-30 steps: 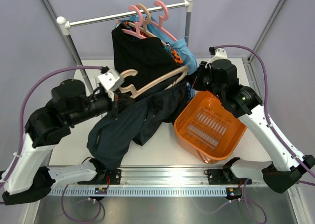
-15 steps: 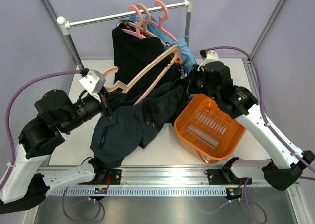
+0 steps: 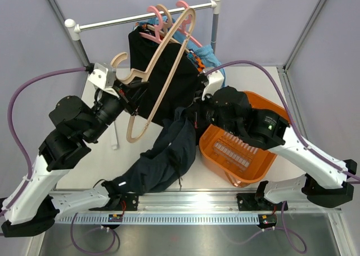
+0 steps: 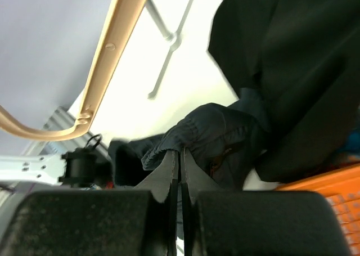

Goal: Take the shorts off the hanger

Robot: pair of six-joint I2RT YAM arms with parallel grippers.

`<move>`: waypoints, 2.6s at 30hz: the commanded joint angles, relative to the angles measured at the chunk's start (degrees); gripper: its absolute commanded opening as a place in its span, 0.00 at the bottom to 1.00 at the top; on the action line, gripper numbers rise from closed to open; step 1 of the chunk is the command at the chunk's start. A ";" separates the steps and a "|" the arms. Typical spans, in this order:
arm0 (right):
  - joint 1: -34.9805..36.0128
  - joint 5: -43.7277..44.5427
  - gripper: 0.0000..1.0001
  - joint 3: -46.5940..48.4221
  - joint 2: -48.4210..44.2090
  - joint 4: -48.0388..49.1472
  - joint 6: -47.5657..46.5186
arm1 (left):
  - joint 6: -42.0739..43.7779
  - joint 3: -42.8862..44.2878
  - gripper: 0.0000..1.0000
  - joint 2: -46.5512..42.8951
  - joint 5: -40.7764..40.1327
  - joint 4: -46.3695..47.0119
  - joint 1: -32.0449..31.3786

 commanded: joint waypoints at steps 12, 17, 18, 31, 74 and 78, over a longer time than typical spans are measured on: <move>0.28 34.48 0.00 31.10 -9.63 13.31 -31.01 | 0.68 0.70 0.00 -3.07 -12.17 -2.09 -0.23; 0.28 38.08 0.00 27.14 -12.98 21.69 -39.63 | 0.95 -0.62 0.00 -4.39 -12.79 -3.06 -0.23; 0.27 38.96 0.00 24.70 -13.25 24.75 -41.81 | 1.04 -0.71 0.00 -4.66 -12.88 -3.14 -0.23; 0.27 43.80 0.00 15.80 -11.32 28.82 -43.33 | 1.83 -1.76 0.00 -5.45 -13.84 -4.64 -0.23; -3.50 34.49 0.73 -26.39 -28.72 -6.96 12.05 | -6.09 19.94 0.00 10.97 -16.25 -40.15 16.17; -3.59 33.26 0.74 -25.43 -26.97 -4.23 9.41 | -3.54 26.26 0.00 17.56 -4.30 -39.18 25.86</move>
